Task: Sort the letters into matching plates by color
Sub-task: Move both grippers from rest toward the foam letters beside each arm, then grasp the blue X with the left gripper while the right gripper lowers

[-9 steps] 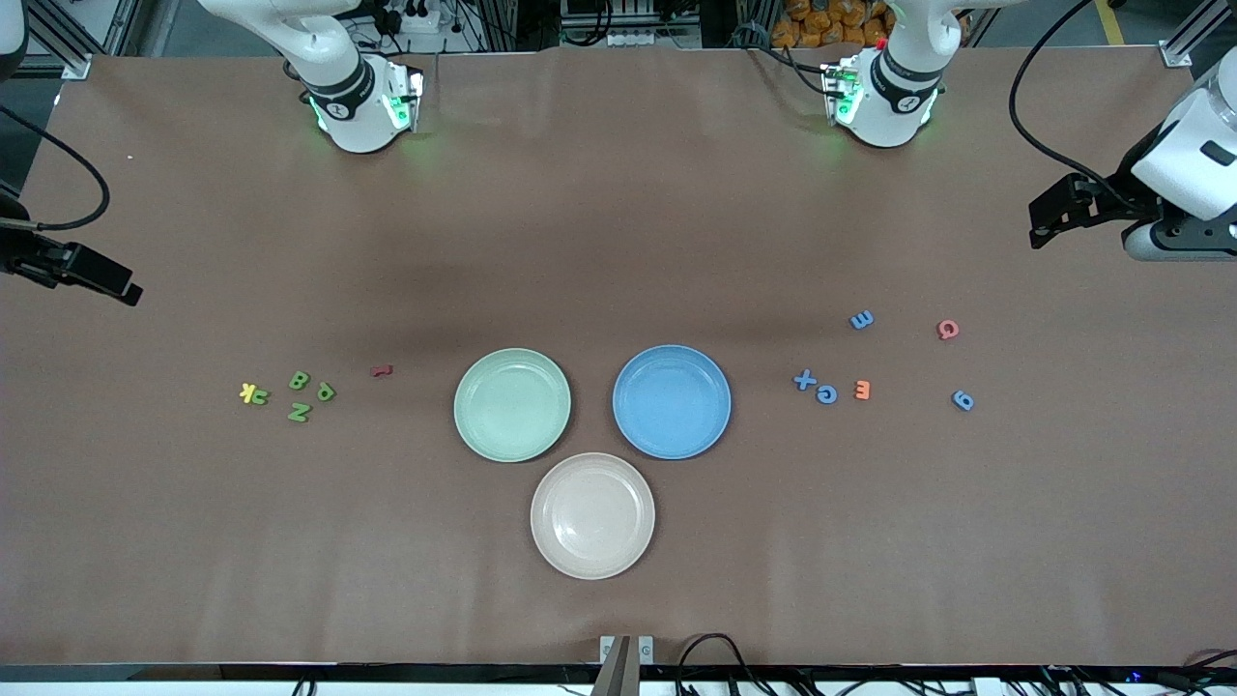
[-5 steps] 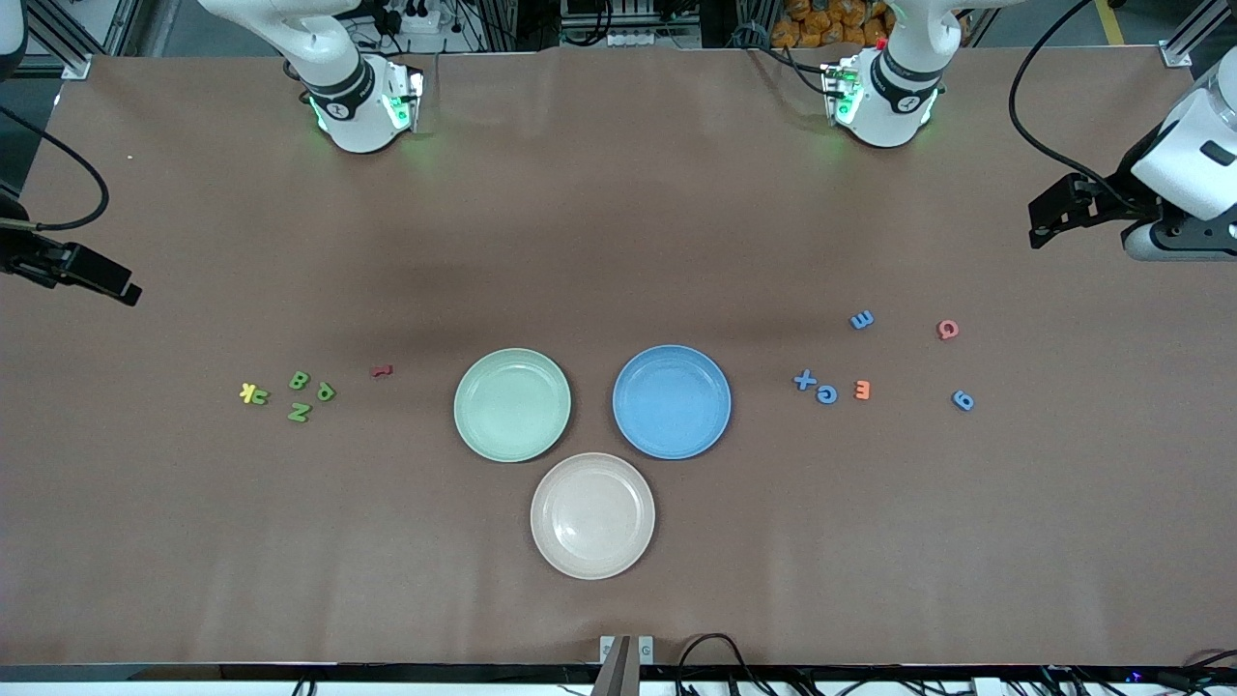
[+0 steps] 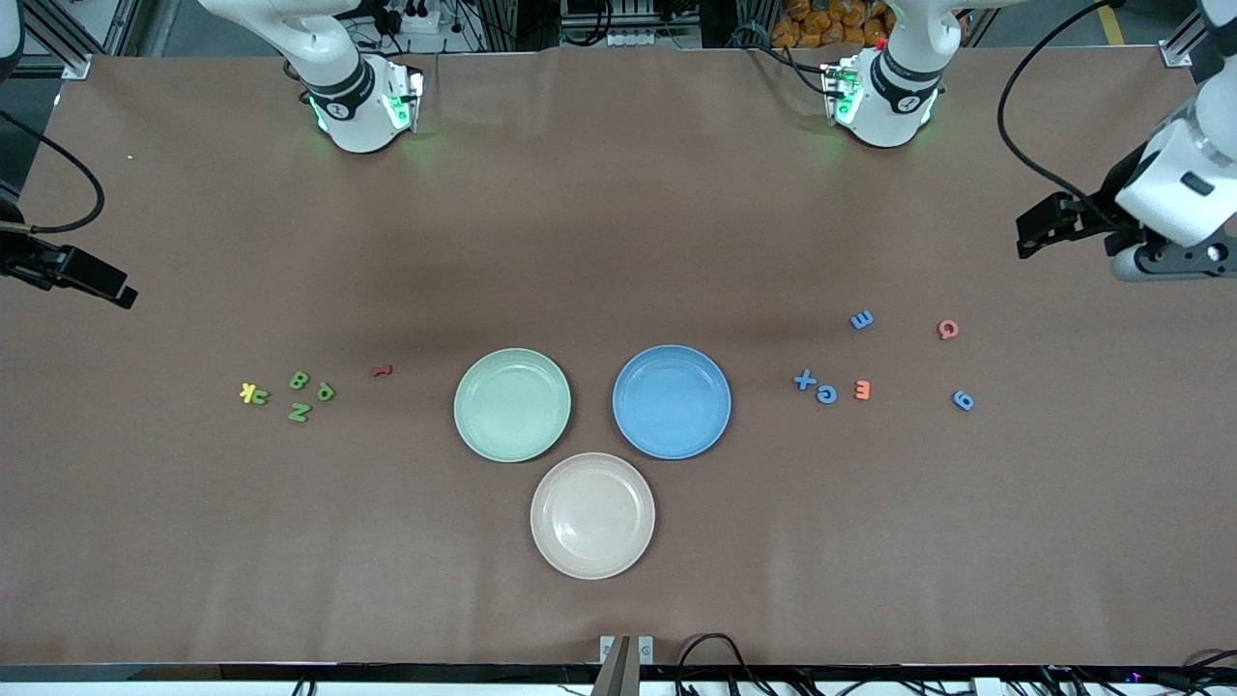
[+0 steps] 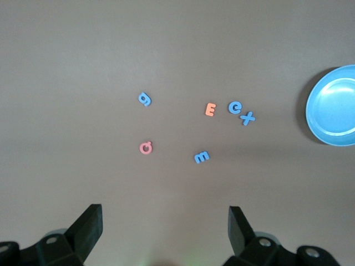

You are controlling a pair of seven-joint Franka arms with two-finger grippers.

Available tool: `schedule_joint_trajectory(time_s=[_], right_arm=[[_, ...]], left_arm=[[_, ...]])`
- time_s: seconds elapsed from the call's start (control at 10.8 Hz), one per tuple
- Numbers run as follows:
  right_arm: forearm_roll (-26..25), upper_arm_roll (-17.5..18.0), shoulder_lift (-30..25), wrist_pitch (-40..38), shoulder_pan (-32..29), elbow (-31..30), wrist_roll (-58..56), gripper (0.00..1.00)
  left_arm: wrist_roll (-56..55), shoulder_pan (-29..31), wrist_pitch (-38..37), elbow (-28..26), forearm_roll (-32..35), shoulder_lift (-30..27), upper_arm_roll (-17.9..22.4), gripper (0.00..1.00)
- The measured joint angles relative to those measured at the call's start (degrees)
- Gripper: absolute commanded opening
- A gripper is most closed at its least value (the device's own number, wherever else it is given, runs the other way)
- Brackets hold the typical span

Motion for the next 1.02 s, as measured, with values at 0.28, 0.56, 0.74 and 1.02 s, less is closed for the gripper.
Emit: schedule_joint_trajectory(time_s=[0.28, 0.56, 0.74, 1.02], right_arm=[[0.0, 0.0, 0.3, 3.0, -0.5, -3.5, 0.0, 1.00], [0.2, 0.0, 0.7, 8.7, -0.5, -9.1, 0.0, 1.00], [0.8, 0.0, 0.8, 13.1, -0.6, -13.6, 0.0, 1.00], [6.9, 0.0, 0.9, 20.2, -2.6, -21.0, 0.1, 1.00]], left_arm=[[-6.3, -1.2, 0.9, -2.1, -1.9, 3.3, -0.1, 1.00], [-13.8, -2.8, 8.2, -7.8, -1.9, 4.9, -0.2, 1.00], [-21.2, -3.8, 15.0, -12.7, -2.0, 5.0, -0.2, 1.00], [-29.8, -4.2, 27.1, -22.5, -2.0, 5.1, -0.2, 1.00]])
